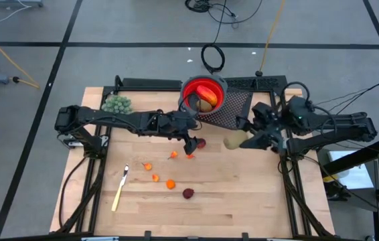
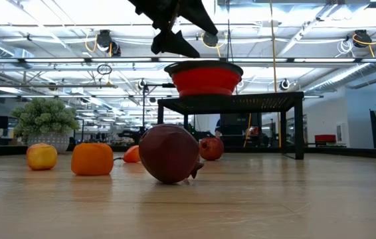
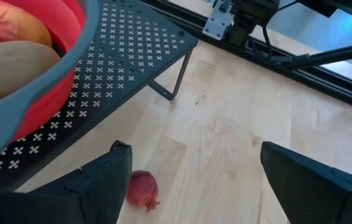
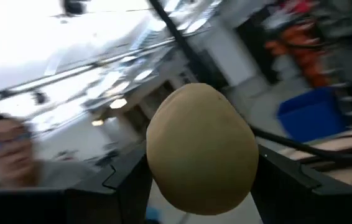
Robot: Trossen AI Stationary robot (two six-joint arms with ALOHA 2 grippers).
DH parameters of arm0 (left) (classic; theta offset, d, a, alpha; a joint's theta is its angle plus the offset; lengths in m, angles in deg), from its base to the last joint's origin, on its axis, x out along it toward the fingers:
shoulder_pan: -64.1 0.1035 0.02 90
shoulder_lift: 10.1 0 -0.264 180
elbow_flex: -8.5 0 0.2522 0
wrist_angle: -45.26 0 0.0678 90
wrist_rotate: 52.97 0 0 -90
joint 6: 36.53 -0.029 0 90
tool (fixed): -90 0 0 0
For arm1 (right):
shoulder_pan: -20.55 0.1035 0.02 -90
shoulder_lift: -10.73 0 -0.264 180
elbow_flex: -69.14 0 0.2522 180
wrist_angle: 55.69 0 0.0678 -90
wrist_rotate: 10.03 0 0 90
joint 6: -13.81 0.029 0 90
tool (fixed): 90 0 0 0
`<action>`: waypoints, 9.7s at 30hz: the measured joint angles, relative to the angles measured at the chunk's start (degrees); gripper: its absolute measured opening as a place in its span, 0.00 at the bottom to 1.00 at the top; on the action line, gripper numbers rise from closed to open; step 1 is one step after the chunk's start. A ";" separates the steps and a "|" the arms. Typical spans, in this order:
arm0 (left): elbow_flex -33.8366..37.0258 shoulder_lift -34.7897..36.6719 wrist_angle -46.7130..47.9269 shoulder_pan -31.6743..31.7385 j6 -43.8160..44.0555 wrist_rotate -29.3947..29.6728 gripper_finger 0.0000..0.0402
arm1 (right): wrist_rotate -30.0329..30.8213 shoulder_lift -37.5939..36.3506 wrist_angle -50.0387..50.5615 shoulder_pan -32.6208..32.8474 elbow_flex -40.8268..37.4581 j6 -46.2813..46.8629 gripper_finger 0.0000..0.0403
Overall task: Pick & Place Fruit
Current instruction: Put the kiwi into the red strainer bowl on the shelf, then put the bottom pomegranate into the red strainer bowl on the shelf
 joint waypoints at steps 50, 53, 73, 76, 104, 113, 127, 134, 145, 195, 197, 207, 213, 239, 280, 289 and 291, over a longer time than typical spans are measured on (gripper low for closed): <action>4.63 12.65 2.71 1.01 -10.25 -3.60 0.88 | 20.74 14.19 7.96 -24.16 0.04 -24.97 0.55; 4.66 14.23 4.10 1.01 -10.72 -3.57 0.88 | 20.78 15.83 5.39 -24.92 0.04 -26.23 0.55; 13.03 24.80 5.29 1.01 -9.06 0.48 0.88 | 20.92 24.43 -3.12 -26.77 0.04 -27.46 0.55; 18.39 29.41 1.11 1.01 -7.07 0.48 0.88 | 21.03 24.38 -3.20 -26.81 0.04 -27.48 0.55; 38.84 56.61 1.72 1.01 -2.73 3.62 0.88 | 22.66 31.23 -10.04 -26.89 0.02 -22.65 0.55; 38.86 56.61 1.65 1.01 -2.80 3.94 0.88 | 24.13 31.87 -7.53 -26.85 0.04 -22.50 0.55; 38.86 56.59 1.60 1.01 -2.34 3.96 0.88 | 24.14 31.87 -9.12 -25.60 1.02 -22.72 0.55; 38.86 56.57 1.54 1.01 -2.30 3.96 0.88 | 23.94 31.82 -3.09 -24.61 6.10 -28.11 0.55; 38.86 56.50 -0.28 1.01 -1.54 4.01 0.88 | 27.91 31.85 15.09 -23.42 12.93 -36.45 0.55; 38.86 56.48 -0.10 1.01 -1.40 3.97 0.88 | 26.67 32.72 22.79 -23.53 13.88 -41.02 0.55; 38.86 56.49 -0.10 1.01 -1.40 3.98 0.88 | 26.67 32.72 22.77 -23.53 13.88 -41.29 0.57; 38.86 56.50 -0.12 1.01 -1.38 3.96 0.88 | 26.73 32.72 22.48 -23.44 13.88 -41.66 0.68; 38.86 56.50 -0.19 1.01 -1.36 3.90 0.88 | 26.67 29.69 21.38 -21.34 13.86 -41.82 0.54; 38.86 56.50 -1.38 1.01 -1.32 3.70 0.88 | 29.97 10.59 19.10 -5.58 2.44 -34.99 0.00; 11.76 19.61 9.34 -15.90 22.36 20.46 0.88 | 22.34 -39.09 13.85 -3.86 -32.95 -27.22 0.00; -0.45 8.40 28.36 -17.11 38.70 15.06 0.88 | 22.36 -42.90 13.92 -3.88 -35.65 -27.42 0.00; -1.72 6.39 30.54 -17.11 42.35 12.40 0.88 | 22.36 -43.48 13.92 -3.86 -35.91 -27.66 0.00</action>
